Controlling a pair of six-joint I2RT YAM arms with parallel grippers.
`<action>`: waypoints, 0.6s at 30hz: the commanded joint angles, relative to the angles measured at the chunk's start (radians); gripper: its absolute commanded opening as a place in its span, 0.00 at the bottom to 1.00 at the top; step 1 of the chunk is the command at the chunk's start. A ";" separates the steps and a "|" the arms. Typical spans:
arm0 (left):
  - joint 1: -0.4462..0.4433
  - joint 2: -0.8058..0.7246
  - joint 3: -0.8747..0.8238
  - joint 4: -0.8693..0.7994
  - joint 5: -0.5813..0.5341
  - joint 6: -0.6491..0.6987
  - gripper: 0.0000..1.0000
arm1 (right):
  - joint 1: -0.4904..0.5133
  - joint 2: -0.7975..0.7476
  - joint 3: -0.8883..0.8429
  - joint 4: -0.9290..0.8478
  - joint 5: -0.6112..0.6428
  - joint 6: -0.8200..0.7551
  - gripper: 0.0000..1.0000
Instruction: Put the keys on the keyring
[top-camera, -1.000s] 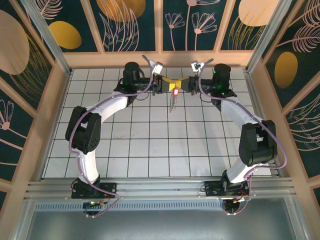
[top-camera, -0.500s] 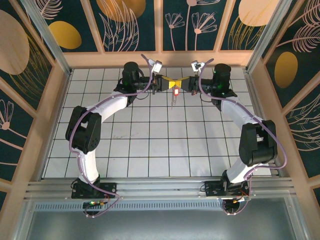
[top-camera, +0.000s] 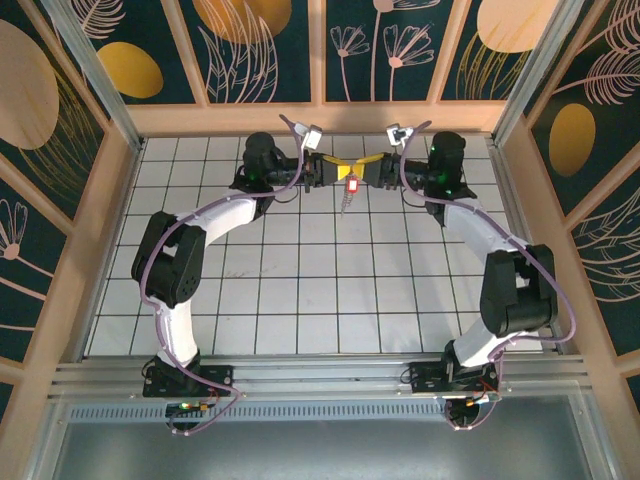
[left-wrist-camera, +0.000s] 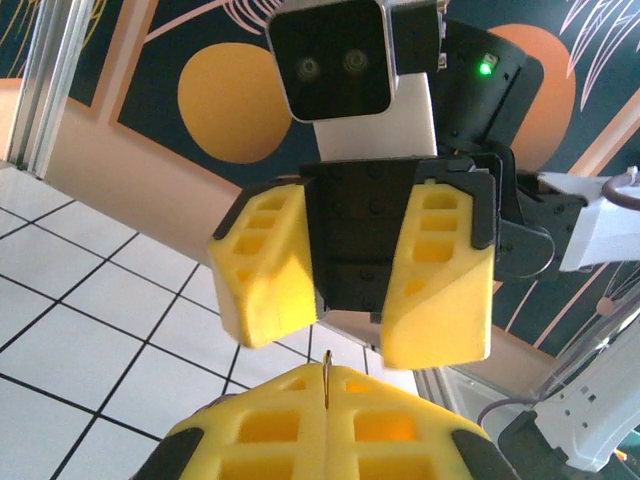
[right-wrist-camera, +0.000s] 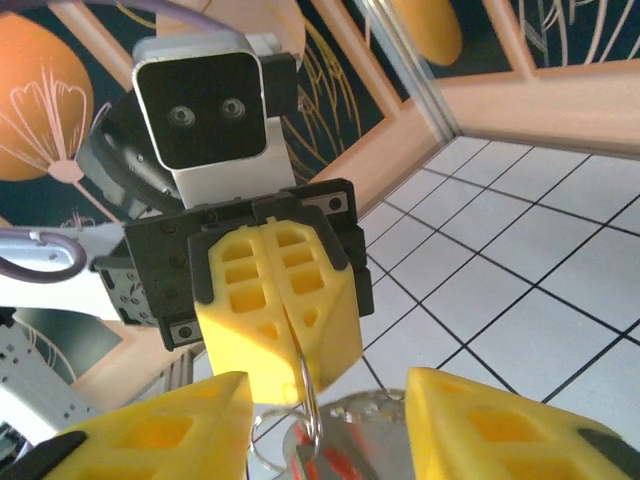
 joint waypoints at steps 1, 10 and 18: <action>-0.005 -0.031 -0.029 0.225 -0.023 -0.123 0.00 | -0.033 -0.090 -0.056 0.123 0.027 0.045 0.48; -0.010 -0.038 -0.047 0.366 -0.041 -0.239 0.00 | -0.035 -0.140 -0.192 0.313 -0.002 0.122 0.53; -0.019 -0.041 -0.042 0.387 -0.037 -0.263 0.00 | 0.011 -0.119 -0.179 0.351 -0.006 0.119 0.54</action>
